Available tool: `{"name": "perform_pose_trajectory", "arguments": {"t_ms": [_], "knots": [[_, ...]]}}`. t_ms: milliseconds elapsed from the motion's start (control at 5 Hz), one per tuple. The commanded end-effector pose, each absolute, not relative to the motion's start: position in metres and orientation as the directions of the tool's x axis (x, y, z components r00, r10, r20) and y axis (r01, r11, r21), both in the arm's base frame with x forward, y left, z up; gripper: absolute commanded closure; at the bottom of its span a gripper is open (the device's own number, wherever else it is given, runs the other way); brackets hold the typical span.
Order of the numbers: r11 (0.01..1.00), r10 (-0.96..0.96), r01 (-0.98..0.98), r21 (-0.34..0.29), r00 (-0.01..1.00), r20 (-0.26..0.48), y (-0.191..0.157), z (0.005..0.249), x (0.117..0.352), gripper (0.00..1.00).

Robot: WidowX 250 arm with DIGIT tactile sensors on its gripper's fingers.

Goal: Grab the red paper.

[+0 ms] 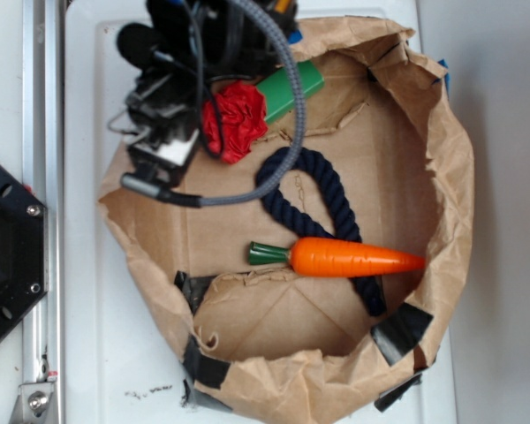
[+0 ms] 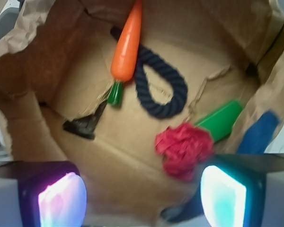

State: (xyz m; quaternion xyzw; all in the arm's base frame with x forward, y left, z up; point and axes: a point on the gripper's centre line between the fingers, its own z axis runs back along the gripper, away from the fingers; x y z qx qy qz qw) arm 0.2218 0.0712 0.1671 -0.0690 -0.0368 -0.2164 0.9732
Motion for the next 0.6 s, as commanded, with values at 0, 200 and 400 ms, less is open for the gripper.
{"name": "perform_pose_trajectory", "arguments": {"t_ms": [0, 200, 400], "knots": [[0.858, -0.499, 0.502, -0.114, 0.865, 0.051, 0.049, 0.14, 0.247, 0.0], [0.848, -0.511, 0.511, -0.138, 0.859, 0.042, 0.05, 0.127, 0.256, 0.0], [0.84, -0.531, 0.529, -0.119, 0.847, 0.016, 0.072, 0.121, 0.259, 0.0]]}}
